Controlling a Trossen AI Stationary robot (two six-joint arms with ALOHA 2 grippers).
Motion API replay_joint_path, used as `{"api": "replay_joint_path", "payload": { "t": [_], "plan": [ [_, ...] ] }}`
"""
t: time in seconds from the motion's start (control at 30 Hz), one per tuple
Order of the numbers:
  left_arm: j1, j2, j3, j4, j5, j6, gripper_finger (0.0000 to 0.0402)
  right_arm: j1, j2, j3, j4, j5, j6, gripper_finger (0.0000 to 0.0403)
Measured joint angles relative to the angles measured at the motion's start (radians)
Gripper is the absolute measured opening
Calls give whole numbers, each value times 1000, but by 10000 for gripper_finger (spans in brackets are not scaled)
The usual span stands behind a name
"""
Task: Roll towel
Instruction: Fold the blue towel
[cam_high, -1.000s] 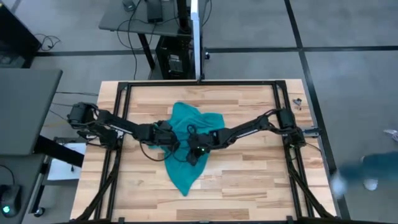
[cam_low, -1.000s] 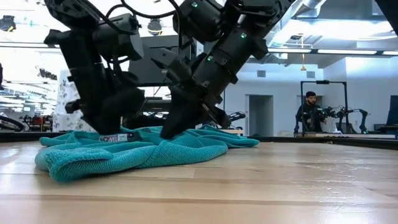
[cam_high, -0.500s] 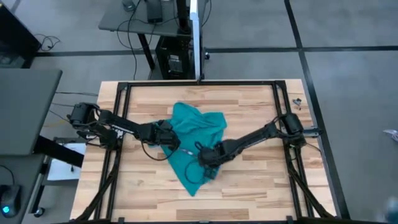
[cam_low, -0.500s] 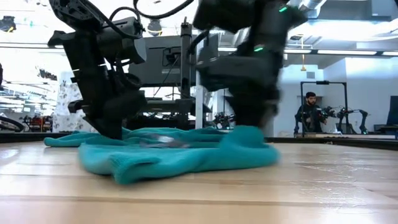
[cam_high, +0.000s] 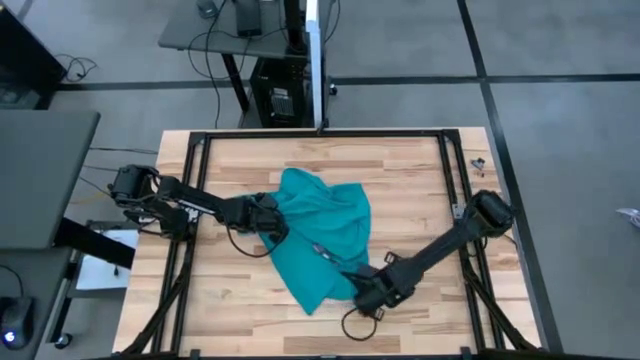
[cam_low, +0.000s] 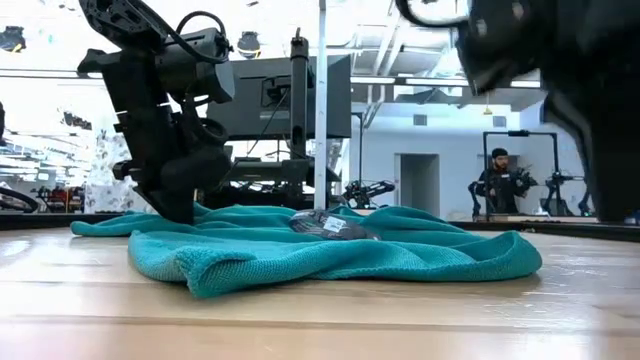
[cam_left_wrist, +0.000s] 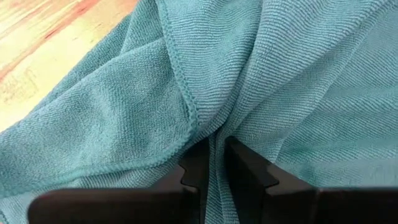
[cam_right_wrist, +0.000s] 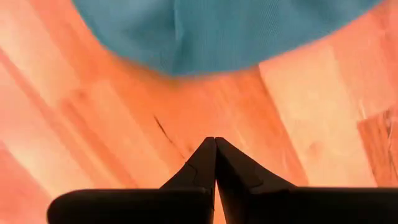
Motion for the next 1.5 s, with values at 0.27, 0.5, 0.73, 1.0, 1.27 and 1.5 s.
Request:
{"api": "replay_joint_path", "payload": {
  "t": [0.27,0.5,0.73,1.0,1.27,1.5],
  "plan": [
    [4,-25,1,19,19,50,39,-240,-14,2,287,103,-110,0],
    [3,-27,-11,26,24,25,39,-343,99,2,436,-11,-131,0],
    [3,-27,-13,29,17,44,39,-280,132,3,440,-80,-158,0],
    [4,-28,-18,24,14,74,39,-118,124,6,175,-131,-150,0],
    [5,-28,-19,14,10,85,39,72,53,0,-47,-156,10,0],
    [3,-34,18,-3,72,108,39,134,-55,2,-82,-43,194,0]
  ]
}}
